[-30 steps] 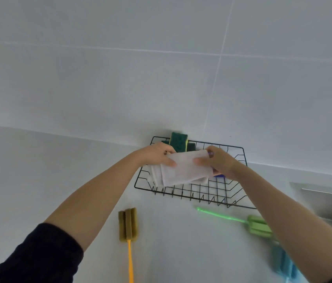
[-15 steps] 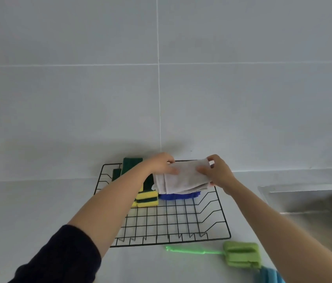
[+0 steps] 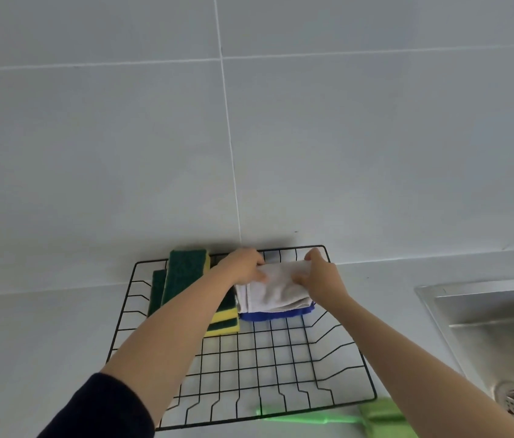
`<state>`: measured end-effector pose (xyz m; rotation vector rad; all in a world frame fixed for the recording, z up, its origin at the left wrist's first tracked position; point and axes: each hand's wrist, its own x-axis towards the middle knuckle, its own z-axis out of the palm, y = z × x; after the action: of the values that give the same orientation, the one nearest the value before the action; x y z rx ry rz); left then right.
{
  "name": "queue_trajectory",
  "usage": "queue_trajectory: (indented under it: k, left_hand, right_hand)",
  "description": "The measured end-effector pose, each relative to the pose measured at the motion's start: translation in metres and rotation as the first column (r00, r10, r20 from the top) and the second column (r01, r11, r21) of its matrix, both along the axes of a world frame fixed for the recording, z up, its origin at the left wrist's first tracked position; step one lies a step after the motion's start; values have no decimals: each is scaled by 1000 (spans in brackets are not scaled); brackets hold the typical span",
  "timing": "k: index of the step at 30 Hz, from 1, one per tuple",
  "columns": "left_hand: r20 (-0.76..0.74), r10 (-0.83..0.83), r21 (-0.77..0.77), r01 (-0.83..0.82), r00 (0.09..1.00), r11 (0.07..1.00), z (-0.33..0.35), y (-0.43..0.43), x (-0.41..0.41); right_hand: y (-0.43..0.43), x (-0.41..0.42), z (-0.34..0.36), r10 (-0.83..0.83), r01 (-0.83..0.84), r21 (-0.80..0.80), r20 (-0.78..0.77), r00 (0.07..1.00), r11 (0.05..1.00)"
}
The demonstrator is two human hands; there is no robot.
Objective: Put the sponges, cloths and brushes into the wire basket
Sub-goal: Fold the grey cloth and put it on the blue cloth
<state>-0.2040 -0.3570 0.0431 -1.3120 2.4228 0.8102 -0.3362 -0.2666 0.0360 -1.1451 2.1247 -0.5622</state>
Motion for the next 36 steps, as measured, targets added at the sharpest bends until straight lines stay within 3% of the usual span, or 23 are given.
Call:
queue_trajectory:
  k: [6,11,15,21,27,36]
  left_hand:
    - [53,45,-167,-35,998,985,-12,8,-3]
    - [117,55,-356,-10,992,934,-17,23,-4]
    - [76,45,-428,-9,996,904,-17,27,1]
    - [-79,-20,-522,-25,997,852,5,36,14]
    - [28,-38,-574,48,999,817,41,53,27]
    - [-43,-7,-608,-21,999,794,70,109,47]
  right_hand:
    - [-7,12,-9,87,-63,127,-196,977,990]
    - [-5,15,-16,151,-111,179,-230,961,978]
    - [4,14,-6,304,-270,165,-234,924,949]
    - [23,11,24,364,-342,128,-258,895,931]
    - [51,12,56,378,-371,81,-290,879,925]
    - [117,10,80,291,-330,5,-482,826,944]
